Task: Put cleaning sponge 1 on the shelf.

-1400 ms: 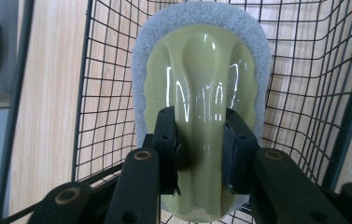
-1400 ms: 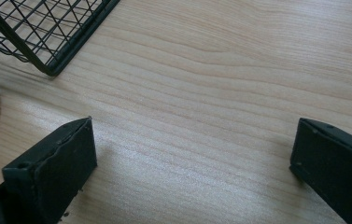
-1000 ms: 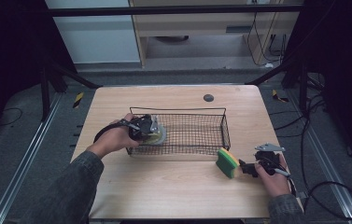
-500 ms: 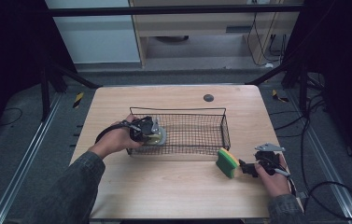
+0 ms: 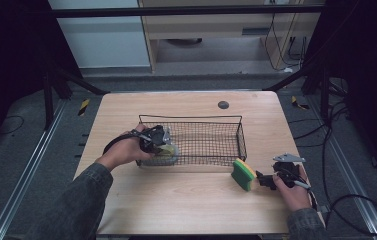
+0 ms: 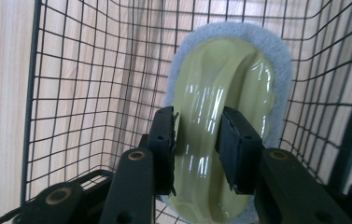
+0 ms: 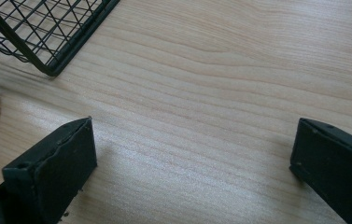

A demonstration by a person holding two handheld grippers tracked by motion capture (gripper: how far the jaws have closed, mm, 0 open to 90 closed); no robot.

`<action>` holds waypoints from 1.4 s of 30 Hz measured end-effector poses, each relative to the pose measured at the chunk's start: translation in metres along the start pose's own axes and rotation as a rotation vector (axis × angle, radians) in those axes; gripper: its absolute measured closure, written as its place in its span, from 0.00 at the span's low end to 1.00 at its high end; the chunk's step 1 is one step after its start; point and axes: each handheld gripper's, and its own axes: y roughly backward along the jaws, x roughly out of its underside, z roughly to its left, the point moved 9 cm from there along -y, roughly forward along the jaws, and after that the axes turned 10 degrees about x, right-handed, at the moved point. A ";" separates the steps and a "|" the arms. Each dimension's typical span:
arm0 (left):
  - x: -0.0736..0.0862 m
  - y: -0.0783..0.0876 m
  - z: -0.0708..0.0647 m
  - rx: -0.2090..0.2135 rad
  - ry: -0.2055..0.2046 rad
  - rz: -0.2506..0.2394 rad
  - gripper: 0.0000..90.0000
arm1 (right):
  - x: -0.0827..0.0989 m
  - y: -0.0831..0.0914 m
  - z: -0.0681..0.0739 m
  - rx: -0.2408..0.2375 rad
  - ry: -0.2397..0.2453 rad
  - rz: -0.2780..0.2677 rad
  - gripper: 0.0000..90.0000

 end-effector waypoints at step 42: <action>0.010 0.076 0.008 -0.139 0.401 -0.398 0.05 | 0.000 0.000 0.000 0.000 0.000 0.000 0.01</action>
